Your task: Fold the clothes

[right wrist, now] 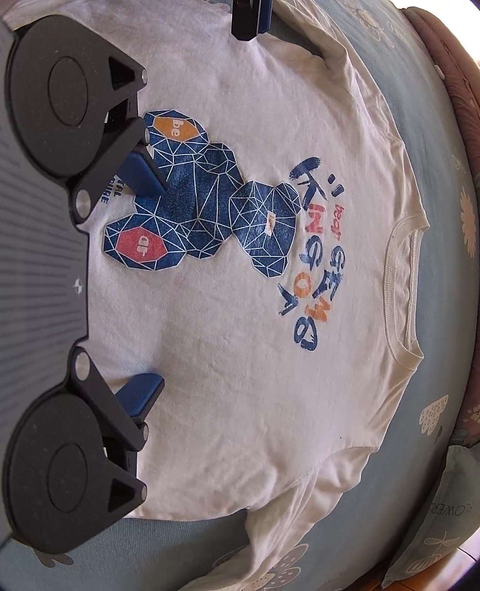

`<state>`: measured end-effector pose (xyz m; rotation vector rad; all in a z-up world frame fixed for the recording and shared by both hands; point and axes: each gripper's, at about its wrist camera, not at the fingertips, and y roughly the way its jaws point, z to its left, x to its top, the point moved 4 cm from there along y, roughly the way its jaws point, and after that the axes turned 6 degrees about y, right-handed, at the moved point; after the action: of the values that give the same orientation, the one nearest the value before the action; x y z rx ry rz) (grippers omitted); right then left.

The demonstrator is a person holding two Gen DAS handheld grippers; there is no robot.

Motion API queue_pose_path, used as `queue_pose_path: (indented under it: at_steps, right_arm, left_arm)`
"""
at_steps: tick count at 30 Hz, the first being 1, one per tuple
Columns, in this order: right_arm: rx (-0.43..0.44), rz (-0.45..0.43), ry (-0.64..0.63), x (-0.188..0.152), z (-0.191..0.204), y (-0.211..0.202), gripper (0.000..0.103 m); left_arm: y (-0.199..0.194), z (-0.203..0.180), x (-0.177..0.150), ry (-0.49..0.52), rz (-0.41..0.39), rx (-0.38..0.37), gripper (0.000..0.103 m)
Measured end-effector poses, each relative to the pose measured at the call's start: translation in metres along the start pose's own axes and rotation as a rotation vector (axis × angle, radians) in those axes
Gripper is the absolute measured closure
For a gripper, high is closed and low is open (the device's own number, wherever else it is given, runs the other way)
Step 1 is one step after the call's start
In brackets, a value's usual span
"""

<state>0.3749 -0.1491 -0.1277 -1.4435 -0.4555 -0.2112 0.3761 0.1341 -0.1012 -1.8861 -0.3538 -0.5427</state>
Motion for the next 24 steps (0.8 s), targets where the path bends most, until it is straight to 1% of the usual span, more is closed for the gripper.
queue_pose_path:
  at_steps: [2, 7, 10, 12, 14, 15, 16, 17, 19, 21, 22, 23, 24]
  right_arm:
    - [0.000, 0.000, -0.002, 0.000, 0.000, 0.000, 0.000]
    - [-0.001, -0.019, -0.005, -0.001, 0.000, -0.001, 0.000]
    - [0.000, -0.025, -0.006, -0.002, 0.000, -0.001, 0.000]
    - [0.001, -0.024, -0.007, -0.002, 0.000, -0.001, 0.000]
    - [0.002, -0.024, -0.009, -0.002, 0.000, 0.000, 0.000]
    - [0.003, -0.024, -0.009, -0.002, 0.000, 0.000, 0.000]
    - [0.003, -0.024, -0.009, -0.002, 0.000, 0.000, 0.000]
    - [0.003, -0.024, -0.008, -0.002, 0.000, 0.000, 0.000]
    - [0.003, -0.024, -0.008, -0.002, 0.000, 0.000, 0.000]
    - [0.005, -0.023, -0.009, -0.002, 0.000, -0.001, 0.000]
    - [0.006, -0.023, -0.009, -0.002, 0.000, -0.001, 0.000]
    - [0.006, -0.022, -0.010, -0.002, 0.000, 0.000, 0.000]
    - [0.007, -0.022, -0.011, -0.002, 0.000, 0.000, 0.000]
  left_arm:
    - [-0.011, 0.004, 0.001, -0.019, -0.035, 0.026, 0.036]
    - [-0.037, 0.025, 0.008, -0.060, -0.128, 0.126, 0.036]
    - [-0.052, 0.055, 0.004, -0.112, -0.160, 0.238, 0.038]
    - [-0.059, 0.079, 0.001, -0.140, -0.146, 0.300, 0.040]
    - [-0.068, 0.099, 0.003, -0.148, -0.160, 0.344, 0.049]
    - [-0.072, 0.110, 0.005, -0.142, -0.161, 0.361, 0.050]
    - [-0.074, 0.119, 0.007, -0.137, -0.156, 0.371, 0.055]
    - [-0.074, 0.127, 0.011, -0.123, -0.144, 0.373, 0.058]
    - [-0.071, 0.141, 0.019, -0.084, -0.116, 0.371, 0.058]
    - [-0.063, 0.148, 0.029, 0.002, -0.078, 0.360, 0.060]
    - [-0.056, 0.149, 0.034, 0.053, -0.053, 0.353, 0.061]
    - [-0.050, 0.149, 0.038, 0.105, -0.029, 0.349, 0.064]
    - [-0.044, 0.149, 0.041, 0.145, -0.004, 0.340, 0.065]
